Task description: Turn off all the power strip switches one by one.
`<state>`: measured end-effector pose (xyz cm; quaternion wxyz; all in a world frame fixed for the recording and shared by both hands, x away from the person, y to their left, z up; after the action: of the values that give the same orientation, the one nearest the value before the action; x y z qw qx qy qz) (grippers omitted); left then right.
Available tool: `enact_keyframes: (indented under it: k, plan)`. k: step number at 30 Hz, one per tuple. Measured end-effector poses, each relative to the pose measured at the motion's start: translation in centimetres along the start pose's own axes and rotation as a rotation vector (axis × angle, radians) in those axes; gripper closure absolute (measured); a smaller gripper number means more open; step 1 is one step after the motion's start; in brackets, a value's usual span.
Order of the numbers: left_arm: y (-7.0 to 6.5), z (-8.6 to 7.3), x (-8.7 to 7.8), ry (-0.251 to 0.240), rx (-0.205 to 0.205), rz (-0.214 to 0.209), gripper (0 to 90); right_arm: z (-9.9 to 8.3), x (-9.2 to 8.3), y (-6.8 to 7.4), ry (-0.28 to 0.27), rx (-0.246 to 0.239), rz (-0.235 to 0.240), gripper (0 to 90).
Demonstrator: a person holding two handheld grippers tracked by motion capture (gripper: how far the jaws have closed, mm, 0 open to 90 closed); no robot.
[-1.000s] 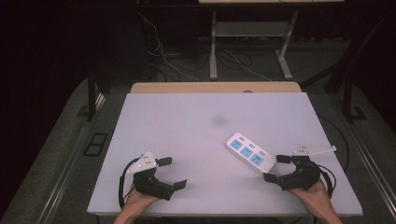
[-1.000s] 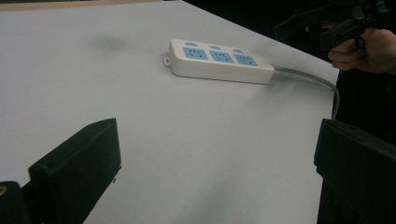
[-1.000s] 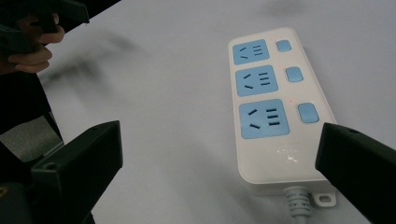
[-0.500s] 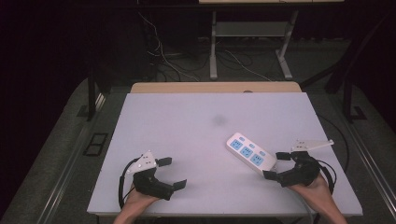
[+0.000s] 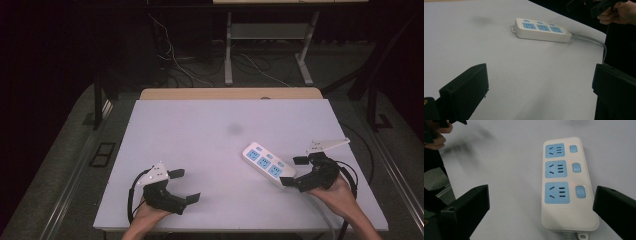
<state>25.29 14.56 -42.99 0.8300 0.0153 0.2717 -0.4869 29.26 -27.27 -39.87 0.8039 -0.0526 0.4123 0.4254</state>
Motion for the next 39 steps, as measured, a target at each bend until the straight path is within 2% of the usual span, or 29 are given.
enact_keyframes:
  k: [17,24,29,30,32,35,36,39]
  plan:
    - [0.0,0.0,0.0,0.001,0.000,0.004,0.0,2.3,-0.2,-1.2,0.061,-0.034,-0.007,0.7]
    - [0.1,0.0,0.0,0.003,0.005,0.006,0.0,3.1,-0.2,-1.8,0.088,-0.067,-0.016,0.6]
    - [0.1,0.0,0.0,0.004,0.009,0.013,0.0,3.6,-0.1,-2.1,0.123,-0.086,-0.024,0.7]
    - [0.1,0.0,0.0,0.004,0.010,0.012,0.0,3.9,0.1,-2.3,0.149,-0.098,-0.035,0.6]
    - [0.1,0.0,0.1,0.003,0.010,0.011,0.0,4.1,0.3,-2.4,0.165,-0.106,-0.040,0.7]
    - [0.1,0.0,0.1,0.002,0.009,0.010,0.0,4.2,0.6,-2.6,0.192,-0.127,-0.032,11.5]
    - [0.1,0.0,0.1,0.002,0.010,0.010,0.0,4.2,0.8,-2.6,0.202,-0.136,-0.038,17.7]
    - [0.1,0.0,0.1,0.004,0.010,0.013,0.0,4.3,1.2,-2.8,0.227,-0.149,-0.064,27.8]
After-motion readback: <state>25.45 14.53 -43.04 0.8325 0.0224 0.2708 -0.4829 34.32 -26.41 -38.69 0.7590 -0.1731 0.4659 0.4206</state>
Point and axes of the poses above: each handheld gripper's, and its own axes: x roughly forward along the jaws, z roughly out of its top, y roughly to its left, the point moved 2 cm from there along x, roughly forward along the jaws, and after that the axes turned 5 degrees about y, right-handed, at the moved point
